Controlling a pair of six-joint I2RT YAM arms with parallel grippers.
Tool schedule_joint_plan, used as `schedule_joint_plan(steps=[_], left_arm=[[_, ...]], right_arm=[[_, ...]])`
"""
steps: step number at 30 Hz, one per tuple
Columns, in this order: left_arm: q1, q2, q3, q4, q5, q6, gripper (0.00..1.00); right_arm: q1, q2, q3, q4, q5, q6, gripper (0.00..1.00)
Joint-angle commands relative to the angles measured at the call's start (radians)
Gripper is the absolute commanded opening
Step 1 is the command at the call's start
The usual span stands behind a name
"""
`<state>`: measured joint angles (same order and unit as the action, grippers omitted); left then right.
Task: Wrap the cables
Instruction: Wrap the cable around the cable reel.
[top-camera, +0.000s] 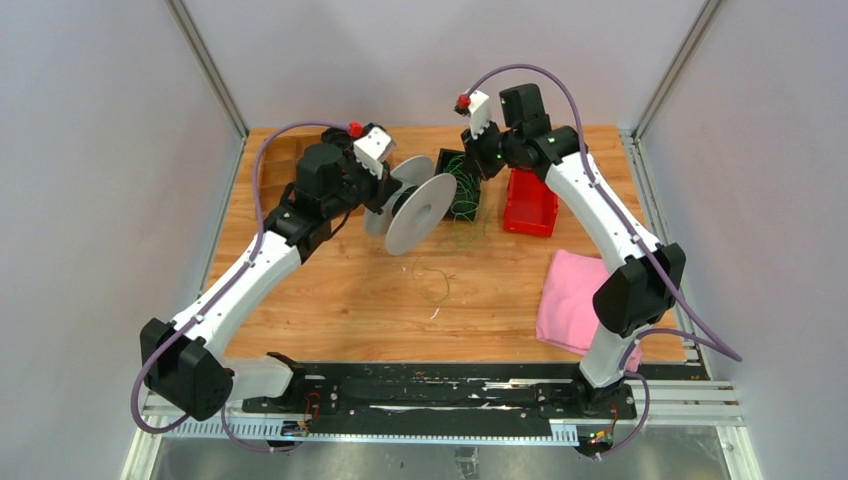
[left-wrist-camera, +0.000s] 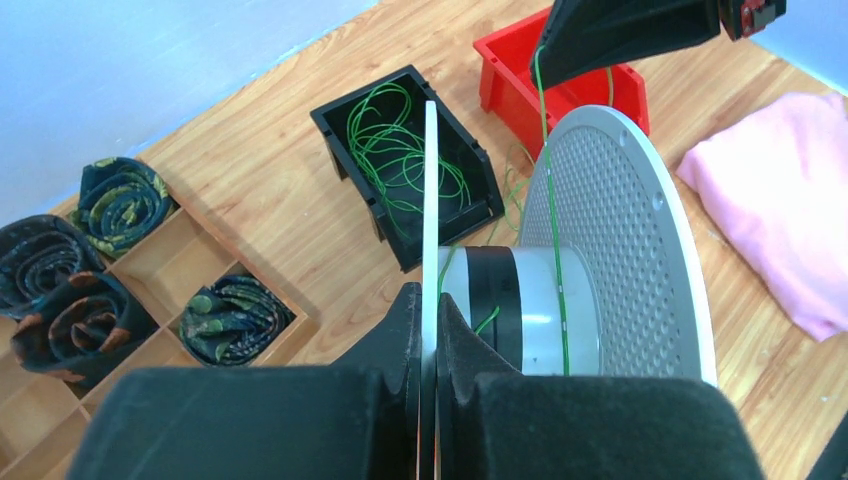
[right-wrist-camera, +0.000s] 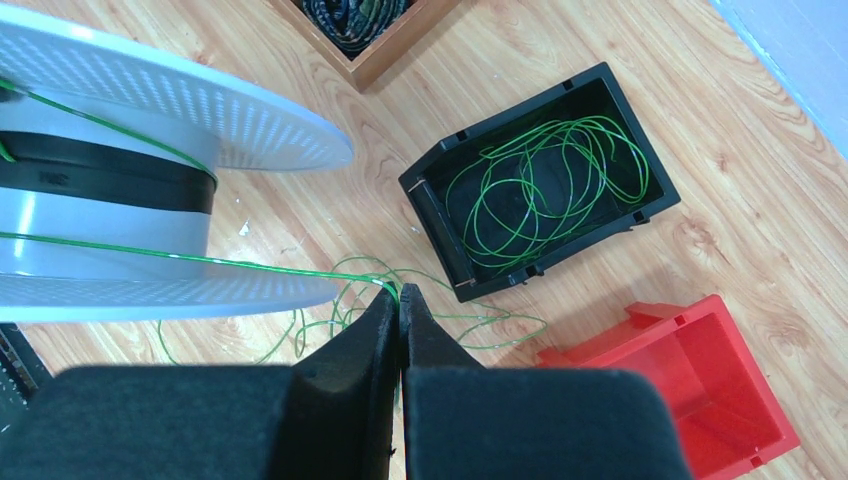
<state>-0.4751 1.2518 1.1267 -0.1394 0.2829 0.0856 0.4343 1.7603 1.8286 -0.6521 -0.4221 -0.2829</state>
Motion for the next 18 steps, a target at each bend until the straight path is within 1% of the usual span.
schedule_joint_plan(steps=[1, 11, 15, 18], left_arm=[[0.038, -0.046, 0.051, 0.006, 0.096, -0.110, 0.00], [0.084, -0.058, 0.065, 0.040, 0.197, -0.275, 0.00], [0.098, -0.063, 0.072, 0.052, 0.213, -0.342, 0.00], [0.108, -0.064, 0.080, 0.053, 0.205, -0.375, 0.00]], right_arm=[[-0.052, 0.002, -0.028, 0.082, 0.088, -0.004, 0.01], [-0.063, -0.025, -0.161, 0.185, 0.057, 0.047, 0.01], [-0.065, -0.035, -0.228, 0.240, 0.026, 0.064, 0.01], [-0.070, -0.039, -0.284, 0.284, -0.024, 0.090, 0.01]])
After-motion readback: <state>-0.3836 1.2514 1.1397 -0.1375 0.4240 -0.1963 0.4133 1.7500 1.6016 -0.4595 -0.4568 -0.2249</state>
